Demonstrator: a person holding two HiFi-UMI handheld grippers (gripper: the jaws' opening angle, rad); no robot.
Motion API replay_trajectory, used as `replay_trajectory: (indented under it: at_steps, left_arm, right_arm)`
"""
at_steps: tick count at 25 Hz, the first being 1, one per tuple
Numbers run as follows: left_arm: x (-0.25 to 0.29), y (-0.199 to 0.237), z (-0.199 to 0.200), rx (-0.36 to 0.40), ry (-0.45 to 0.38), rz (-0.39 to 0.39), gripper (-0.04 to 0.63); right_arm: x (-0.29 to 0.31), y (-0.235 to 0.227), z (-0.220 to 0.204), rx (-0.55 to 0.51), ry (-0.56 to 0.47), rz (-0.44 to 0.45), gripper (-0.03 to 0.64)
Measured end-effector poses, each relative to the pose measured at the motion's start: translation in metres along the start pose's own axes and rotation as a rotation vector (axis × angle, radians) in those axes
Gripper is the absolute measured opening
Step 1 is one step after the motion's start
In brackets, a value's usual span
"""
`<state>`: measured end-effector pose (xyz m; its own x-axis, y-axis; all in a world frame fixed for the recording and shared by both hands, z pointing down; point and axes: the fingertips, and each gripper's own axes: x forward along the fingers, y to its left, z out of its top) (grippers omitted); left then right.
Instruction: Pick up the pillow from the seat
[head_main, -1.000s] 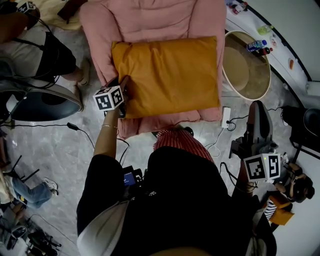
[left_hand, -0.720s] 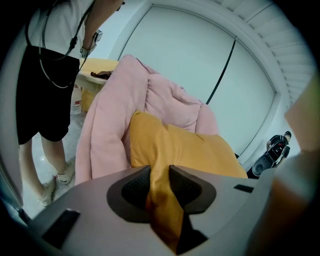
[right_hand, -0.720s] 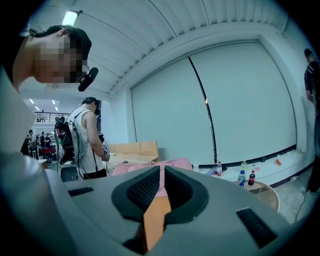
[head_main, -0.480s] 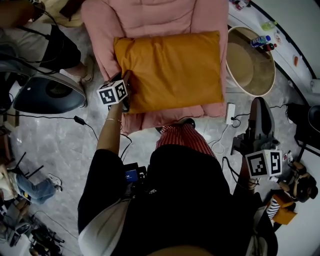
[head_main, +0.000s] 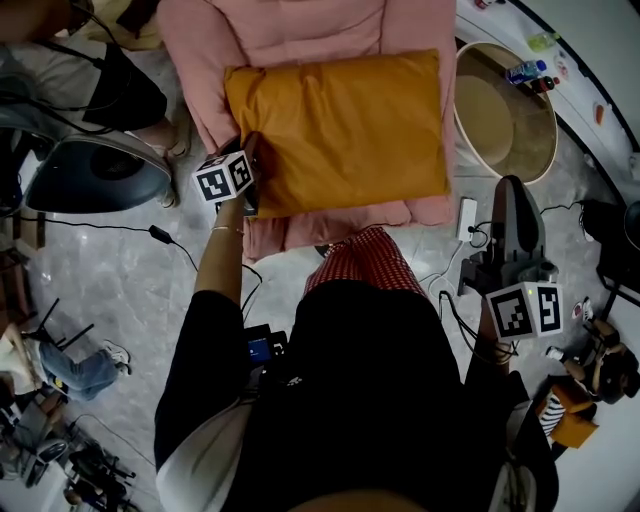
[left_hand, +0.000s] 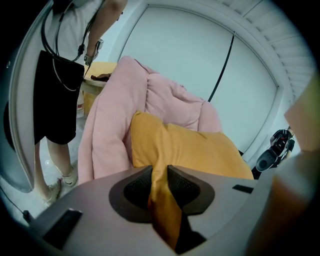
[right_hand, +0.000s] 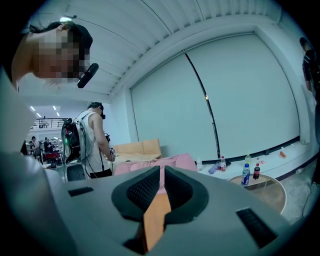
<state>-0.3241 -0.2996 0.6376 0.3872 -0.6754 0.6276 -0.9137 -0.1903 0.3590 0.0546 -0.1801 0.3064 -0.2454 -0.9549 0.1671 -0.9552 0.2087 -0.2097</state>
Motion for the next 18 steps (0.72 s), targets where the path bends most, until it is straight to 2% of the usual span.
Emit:
replay_trajectory:
  at_steps: [10,18]
  left_arm:
    - [0.002,0.000,0.001,0.002,0.005,0.018,0.098]
    - [0.000,0.002,-0.003,-0.027,0.005,0.039,0.098]
  right_arm:
    - [0.019,-0.007,-0.011,0.022,0.016,0.037,0.023]
    - [0.042,-0.021,-0.043,0.031,0.072,0.051,0.023]
